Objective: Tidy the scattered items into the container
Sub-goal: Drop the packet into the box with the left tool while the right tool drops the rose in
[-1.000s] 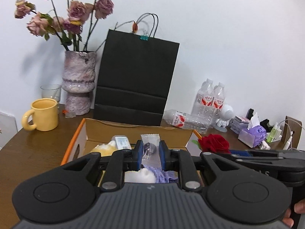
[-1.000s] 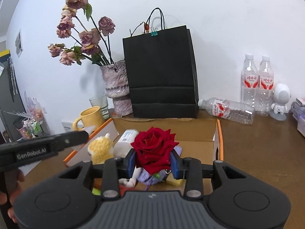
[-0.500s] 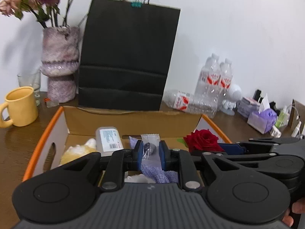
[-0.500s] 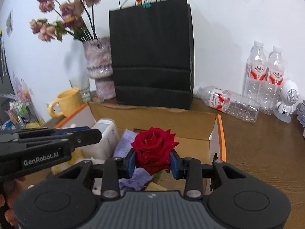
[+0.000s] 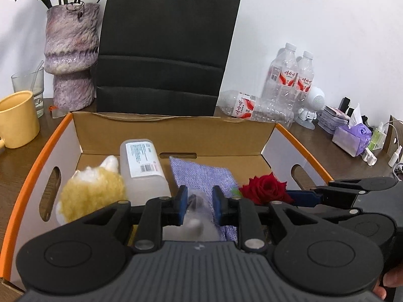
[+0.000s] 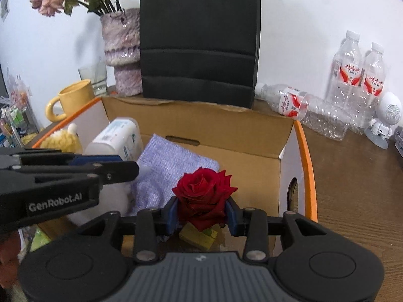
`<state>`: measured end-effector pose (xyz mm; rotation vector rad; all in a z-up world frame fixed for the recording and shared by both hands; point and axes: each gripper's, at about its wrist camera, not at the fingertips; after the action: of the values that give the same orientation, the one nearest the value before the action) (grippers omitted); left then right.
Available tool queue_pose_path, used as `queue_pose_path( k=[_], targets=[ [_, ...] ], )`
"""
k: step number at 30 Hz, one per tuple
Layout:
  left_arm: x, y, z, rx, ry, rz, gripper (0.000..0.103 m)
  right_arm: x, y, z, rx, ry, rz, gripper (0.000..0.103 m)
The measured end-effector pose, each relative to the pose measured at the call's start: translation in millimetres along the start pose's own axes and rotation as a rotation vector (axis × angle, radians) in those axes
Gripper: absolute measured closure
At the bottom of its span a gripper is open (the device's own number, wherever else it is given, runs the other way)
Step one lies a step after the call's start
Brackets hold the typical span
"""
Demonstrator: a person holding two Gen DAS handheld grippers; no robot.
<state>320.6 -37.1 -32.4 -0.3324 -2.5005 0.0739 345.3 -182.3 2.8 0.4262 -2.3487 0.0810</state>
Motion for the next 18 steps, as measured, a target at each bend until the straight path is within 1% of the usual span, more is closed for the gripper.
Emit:
queue_pose_path(
  k=[1,2,3,4,5,6,7,9,10,11,12,14,17,18],
  targets=[
    [1,0,0,0.004,-0.004,0.002,0.067,0,1,0,0.005,0.003,0.007,0.058],
    [2,0,0,0.007,-0.009,0.004,0.058,0,1,0,0.009,0.003,0.014,0.054],
    [4,-1,-1,0.008,-0.015,0.008,0.054,2,2,0,0.011,0.0,0.018,0.046],
    [5,-1,-2,0.006,-0.019,0.009,0.052,3,2,0,0.013,-0.007,0.016,0.041],
    [7,-2,-2,0.003,-0.025,0.008,0.047,5,2,-1,0.015,-0.012,0.011,0.038],
    [9,-3,-2,0.001,-0.032,0.006,0.043,8,3,-2,0.018,-0.017,0.008,0.032],
    [11,-4,-3,-0.003,-0.04,0.004,0.04,11,3,-3,0.021,-0.024,0.006,0.027],
    [18,-6,-5,-0.007,-0.062,-0.002,0.026,18,4,-5,0.023,-0.043,-0.002,0.024],
    [21,-6,-6,-0.006,-0.073,-0.008,0.022,21,4,-6,0.022,-0.051,-0.008,0.021],
    [25,-6,-7,-0.004,-0.085,-0.013,0.014,24,4,-6,0.019,-0.058,-0.015,0.019],
    [30,-5,-8,0.001,-0.1,-0.017,0.007,27,3,-7,0.016,-0.065,-0.022,0.014],
    [38,-4,-10,0.014,-0.126,-0.029,0.0,32,3,-9,0.012,-0.08,-0.033,0.013],
    [53,-3,-13,0.026,-0.155,-0.064,0.0,39,4,-11,0.008,-0.091,-0.037,0.009],
    [58,-2,-13,0.031,-0.165,-0.076,0.0,42,4,-11,0.005,-0.099,-0.037,0.005]
  ],
)
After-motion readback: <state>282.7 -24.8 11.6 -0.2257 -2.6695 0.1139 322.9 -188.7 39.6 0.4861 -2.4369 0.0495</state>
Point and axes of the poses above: each gripper's, at about its wrist camera, not at the fingertips, and x roughly against the way its jaws point, y to its left, z to its underside, and after that the axes turned 3 degrees about -x, right-handed
